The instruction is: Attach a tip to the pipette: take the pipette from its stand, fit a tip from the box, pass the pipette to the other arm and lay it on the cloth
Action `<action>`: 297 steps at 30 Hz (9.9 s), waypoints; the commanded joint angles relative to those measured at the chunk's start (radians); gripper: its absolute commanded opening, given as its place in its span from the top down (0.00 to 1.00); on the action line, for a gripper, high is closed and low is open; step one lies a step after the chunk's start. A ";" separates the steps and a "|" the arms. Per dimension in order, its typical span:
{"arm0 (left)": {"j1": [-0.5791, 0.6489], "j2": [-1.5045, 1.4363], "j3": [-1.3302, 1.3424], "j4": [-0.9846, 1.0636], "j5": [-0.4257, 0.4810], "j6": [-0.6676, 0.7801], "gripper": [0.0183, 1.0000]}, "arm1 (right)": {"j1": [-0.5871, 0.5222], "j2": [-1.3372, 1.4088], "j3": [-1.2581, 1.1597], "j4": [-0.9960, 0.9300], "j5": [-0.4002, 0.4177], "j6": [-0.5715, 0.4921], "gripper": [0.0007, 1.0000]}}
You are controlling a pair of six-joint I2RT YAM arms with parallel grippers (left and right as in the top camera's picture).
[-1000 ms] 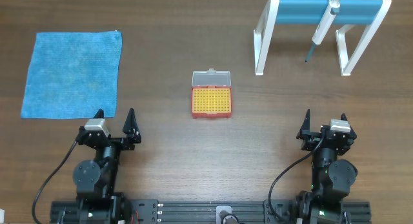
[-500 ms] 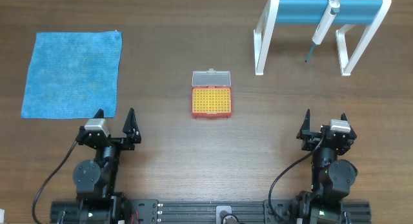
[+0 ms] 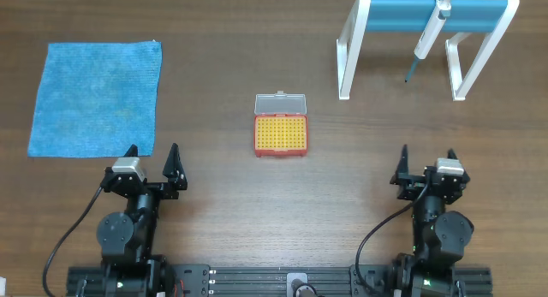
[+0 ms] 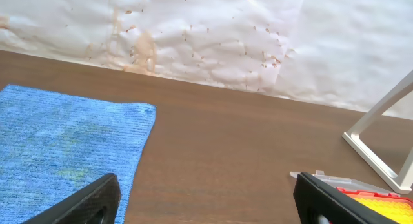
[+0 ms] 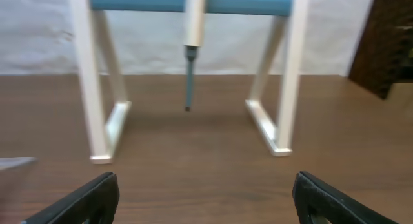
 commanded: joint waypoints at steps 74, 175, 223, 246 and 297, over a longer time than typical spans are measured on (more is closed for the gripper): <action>-0.003 -0.006 -0.002 -0.007 -0.007 0.006 0.14 | 0.441 1.309 0.287 1.389 -0.186 0.117 0.92; -0.003 -0.006 -0.002 -0.007 -0.007 0.006 0.14 | 0.681 1.737 0.419 1.467 -0.309 0.126 0.92; -0.003 -0.006 -0.002 -0.007 -0.007 0.006 0.14 | 0.679 1.297 0.488 1.049 -0.377 0.067 0.92; -0.003 -0.006 -0.002 -0.007 -0.007 0.006 0.14 | 0.679 0.977 0.645 0.242 -0.405 0.214 0.92; -0.361 1.442 0.980 0.835 1.284 -0.914 0.16 | 0.679 0.988 0.645 0.412 -0.575 0.669 0.92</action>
